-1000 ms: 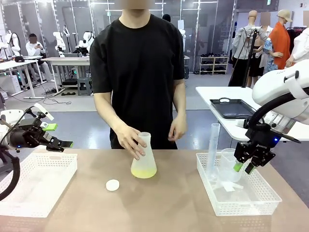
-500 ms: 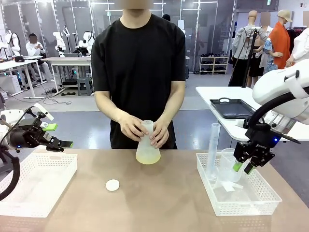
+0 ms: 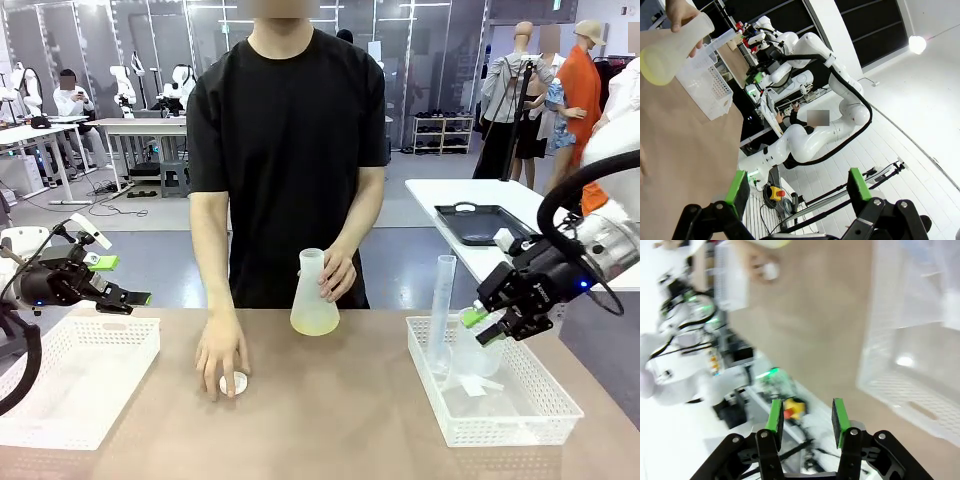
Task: Prepare the solutions needed for the experiment.
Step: When the human places the Big flask in the center of the table, pick up the Big flask and place it in the left Organizing basket.
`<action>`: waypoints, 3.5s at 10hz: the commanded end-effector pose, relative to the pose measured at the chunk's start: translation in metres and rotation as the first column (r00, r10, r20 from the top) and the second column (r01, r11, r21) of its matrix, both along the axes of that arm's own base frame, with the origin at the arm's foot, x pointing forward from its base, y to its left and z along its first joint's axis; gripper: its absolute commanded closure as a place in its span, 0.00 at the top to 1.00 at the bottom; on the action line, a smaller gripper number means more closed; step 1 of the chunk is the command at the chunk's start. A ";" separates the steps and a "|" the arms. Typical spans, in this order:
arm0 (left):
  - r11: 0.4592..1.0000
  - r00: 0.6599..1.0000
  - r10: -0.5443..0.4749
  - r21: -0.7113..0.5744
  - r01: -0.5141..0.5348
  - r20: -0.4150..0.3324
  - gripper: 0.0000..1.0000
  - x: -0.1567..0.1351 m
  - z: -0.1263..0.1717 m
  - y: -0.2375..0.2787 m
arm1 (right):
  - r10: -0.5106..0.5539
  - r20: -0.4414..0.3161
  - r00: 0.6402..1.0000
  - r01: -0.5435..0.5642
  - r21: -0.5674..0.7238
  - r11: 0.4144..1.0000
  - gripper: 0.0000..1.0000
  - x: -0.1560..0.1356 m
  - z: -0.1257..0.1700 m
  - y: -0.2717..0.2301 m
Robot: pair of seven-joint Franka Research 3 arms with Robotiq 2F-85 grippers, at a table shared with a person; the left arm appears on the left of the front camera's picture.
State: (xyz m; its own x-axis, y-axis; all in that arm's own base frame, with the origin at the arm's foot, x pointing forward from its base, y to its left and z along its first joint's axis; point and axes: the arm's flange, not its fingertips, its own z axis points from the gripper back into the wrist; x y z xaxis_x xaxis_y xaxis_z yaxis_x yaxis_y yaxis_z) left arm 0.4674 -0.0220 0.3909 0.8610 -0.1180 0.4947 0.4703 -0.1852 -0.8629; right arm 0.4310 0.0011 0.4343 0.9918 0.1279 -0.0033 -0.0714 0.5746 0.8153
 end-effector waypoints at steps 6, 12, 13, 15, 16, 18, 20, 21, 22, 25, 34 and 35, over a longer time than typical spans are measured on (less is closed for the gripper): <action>1.000 1.000 0.001 -0.003 -0.001 0.003 1.00 0.000 0.001 0.000 | -0.182 -0.135 0.974 0.222 0.414 0.883 0.51 0.012 -0.025 -0.026; 1.000 1.000 0.001 -0.003 -0.001 0.003 1.00 0.000 0.001 0.000 | -0.177 -0.148 0.973 0.224 0.428 0.876 0.92 0.012 -0.036 -0.020; 1.000 1.000 0.001 -0.003 -0.001 0.003 1.00 0.000 0.001 0.000 | -0.194 -0.165 0.967 0.248 0.439 0.864 0.92 0.014 -0.036 -0.019; 1.000 1.000 0.001 -0.003 -0.001 0.003 1.00 0.000 0.001 0.000 | -0.173 -0.174 0.969 0.231 0.410 0.883 0.92 0.014 -0.033 -0.022; 1.000 1.000 0.001 -0.003 -0.001 0.003 1.00 0.000 0.001 0.000 | -0.173 -0.174 0.969 0.231 0.410 0.883 0.92 0.014 -0.033 -0.022; 1.000 1.000 0.001 -0.003 -0.001 0.003 1.00 0.000 0.001 0.000 | -0.173 -0.174 0.969 0.231 0.410 0.883 0.92 0.014 -0.033 -0.022; 1.000 1.000 0.001 -0.003 -0.001 0.003 1.00 0.000 0.001 0.000 | -0.173 -0.174 0.969 0.231 0.410 0.883 0.92 0.014 -0.033 -0.022; 1.000 1.000 0.001 -0.003 -0.001 0.003 1.00 0.000 0.001 0.000 | -0.173 -0.174 0.969 0.231 0.410 0.883 0.92 0.014 -0.033 -0.022; 1.000 1.000 0.001 -0.003 -0.001 0.003 1.00 0.000 0.001 0.000 | -0.173 -0.174 0.969 0.231 0.410 0.883 0.92 0.014 -0.033 -0.022; 1.000 1.000 0.001 -0.003 -0.001 0.003 1.00 0.000 0.001 0.000 | -0.173 -0.174 0.969 0.231 0.410 0.883 0.92 0.014 -0.033 -0.022; 1.000 1.000 0.001 -0.003 -0.001 0.003 1.00 0.000 0.001 0.000 | -0.173 -0.174 0.969 0.231 0.410 0.883 0.92 0.014 -0.033 -0.022; 1.000 1.000 0.000 0.000 0.000 0.000 1.00 0.000 0.000 0.000 | -0.173 -0.174 0.969 0.231 0.410 0.883 0.92 0.014 -0.033 -0.022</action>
